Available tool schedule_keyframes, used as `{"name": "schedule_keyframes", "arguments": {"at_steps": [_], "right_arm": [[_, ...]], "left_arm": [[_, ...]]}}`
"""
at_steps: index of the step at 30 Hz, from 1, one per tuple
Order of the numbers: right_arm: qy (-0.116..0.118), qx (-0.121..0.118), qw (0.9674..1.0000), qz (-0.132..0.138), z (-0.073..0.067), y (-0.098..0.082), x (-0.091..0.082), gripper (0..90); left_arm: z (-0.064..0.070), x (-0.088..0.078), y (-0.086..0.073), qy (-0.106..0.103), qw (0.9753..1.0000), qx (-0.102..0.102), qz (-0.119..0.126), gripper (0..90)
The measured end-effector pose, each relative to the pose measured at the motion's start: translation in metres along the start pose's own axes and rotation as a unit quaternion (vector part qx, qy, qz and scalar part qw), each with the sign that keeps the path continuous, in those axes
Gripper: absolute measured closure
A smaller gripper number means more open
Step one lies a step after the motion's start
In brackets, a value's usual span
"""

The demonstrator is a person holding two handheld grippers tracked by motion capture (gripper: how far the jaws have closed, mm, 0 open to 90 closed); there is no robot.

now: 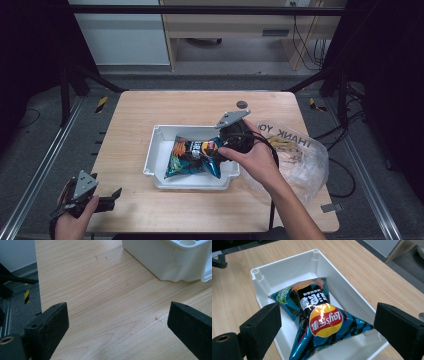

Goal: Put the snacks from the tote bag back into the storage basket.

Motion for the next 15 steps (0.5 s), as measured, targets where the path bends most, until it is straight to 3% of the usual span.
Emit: {"name": "schedule_keyframes", "arguments": {"at_steps": [12,15], "right_arm": [[-0.032,0.040,0.9985,0.021,0.013,-0.016,-0.019,7.4],[-0.038,0.060,0.9971,0.030,0.014,-0.025,-0.021,6.5]], "left_arm": [[0.001,0.002,0.001,0.003,1.0000,0.002,-0.004,3.1],[0.001,0.000,-0.002,0.004,1.0000,0.003,-0.005,3.1]]}}
Point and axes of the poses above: each handheld gripper's, and its own axes: x roughly forward along the jaws, y roughly out of its top, z roughly to its right, the point moved 4 cm from there along x, roughly forward along the jaws, and after that the axes turned 10 degrees about -z, right-handed, at the moved point
